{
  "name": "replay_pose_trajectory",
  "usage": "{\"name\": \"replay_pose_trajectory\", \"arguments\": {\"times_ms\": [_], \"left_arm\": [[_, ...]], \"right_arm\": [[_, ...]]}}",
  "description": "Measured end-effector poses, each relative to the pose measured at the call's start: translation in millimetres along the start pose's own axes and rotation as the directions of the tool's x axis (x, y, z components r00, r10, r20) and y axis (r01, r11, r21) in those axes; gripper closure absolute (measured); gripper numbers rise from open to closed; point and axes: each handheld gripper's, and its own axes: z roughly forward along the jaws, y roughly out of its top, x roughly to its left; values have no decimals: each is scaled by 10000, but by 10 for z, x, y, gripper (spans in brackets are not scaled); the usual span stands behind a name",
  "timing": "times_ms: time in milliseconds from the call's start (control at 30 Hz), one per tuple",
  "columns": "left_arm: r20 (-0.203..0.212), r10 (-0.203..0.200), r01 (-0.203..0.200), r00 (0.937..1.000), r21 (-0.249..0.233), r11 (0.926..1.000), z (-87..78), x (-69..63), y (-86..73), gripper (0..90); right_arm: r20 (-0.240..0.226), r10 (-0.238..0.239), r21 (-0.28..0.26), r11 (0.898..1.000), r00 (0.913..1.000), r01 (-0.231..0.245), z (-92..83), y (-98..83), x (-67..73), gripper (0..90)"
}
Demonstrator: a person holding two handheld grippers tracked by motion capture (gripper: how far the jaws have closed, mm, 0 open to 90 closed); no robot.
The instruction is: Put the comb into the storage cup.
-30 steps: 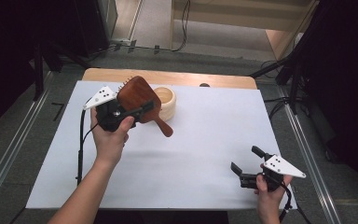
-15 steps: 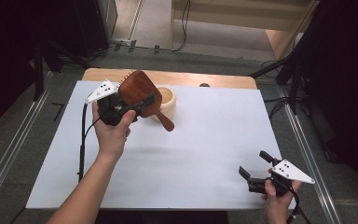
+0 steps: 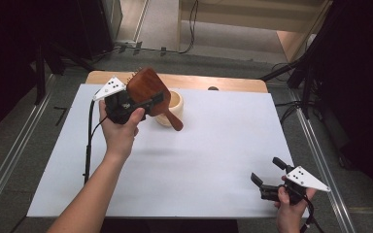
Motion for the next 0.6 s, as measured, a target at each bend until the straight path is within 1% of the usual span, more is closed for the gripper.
{"name": "replay_pose_trajectory", "arguments": {"times_ms": [167, 333, 500, 600], "left_arm": [[-38, 47, -47, 10000, -31, 10000, 25, 18, 32, 562], [-63, -6, 5, 10000, -157, 9999, 41, 39, 68, 562], [-154, 115, -116, 9998, -89, 9999, 64, 70, 101, 562], [-184, 82, -84, 9998, -118, 9999, 81, 88, 112, 562]], "right_arm": [[-33, -10, 18, 10000, 10000, 10, 4, -4, -4, 0], [-49, -11, 53, 10000, 10000, 11, 16, -11, 0, 0], [-50, 24, 74, 10000, 10000, -24, 19, -17, -3, 0], [-47, 24, 74, 10000, 10000, -24, 19, -18, -5, 0]]}}
